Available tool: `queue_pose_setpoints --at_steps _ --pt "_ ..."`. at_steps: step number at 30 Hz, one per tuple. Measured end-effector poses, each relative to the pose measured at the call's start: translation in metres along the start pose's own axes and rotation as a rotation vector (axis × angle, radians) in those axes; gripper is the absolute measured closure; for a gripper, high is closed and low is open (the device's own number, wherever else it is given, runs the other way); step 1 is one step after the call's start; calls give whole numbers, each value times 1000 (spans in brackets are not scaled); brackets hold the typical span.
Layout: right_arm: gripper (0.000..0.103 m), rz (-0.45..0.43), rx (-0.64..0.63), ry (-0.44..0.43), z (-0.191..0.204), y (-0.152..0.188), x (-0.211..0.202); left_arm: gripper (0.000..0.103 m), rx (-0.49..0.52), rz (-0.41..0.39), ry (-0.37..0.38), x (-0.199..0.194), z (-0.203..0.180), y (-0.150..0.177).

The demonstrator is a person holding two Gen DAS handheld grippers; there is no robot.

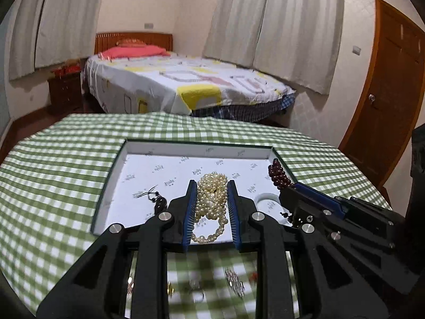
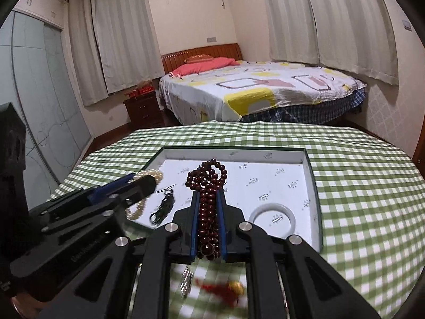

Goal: Organize jewelry
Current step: 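Lower the pearls and red beads into the box and open both tools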

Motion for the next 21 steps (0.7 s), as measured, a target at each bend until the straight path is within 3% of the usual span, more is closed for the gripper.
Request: queue_pose_setpoints --at_steps 11,21 --pt "90 183 36 -12 -16 29 76 80 -27 184 -15 85 22 27" --pt "86 248 47 -34 -23 40 89 79 -49 254 -8 105 31 39"
Point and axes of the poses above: each gripper's, at about its wrist camera, not at the fingertips, and x roughly the way its jaws point, z to its left, y to its underside, the point moved 7 cm from there along x, roughly the way its jaws point, and after that the axes turned 1 degree about -x, right-handed, at the moved point
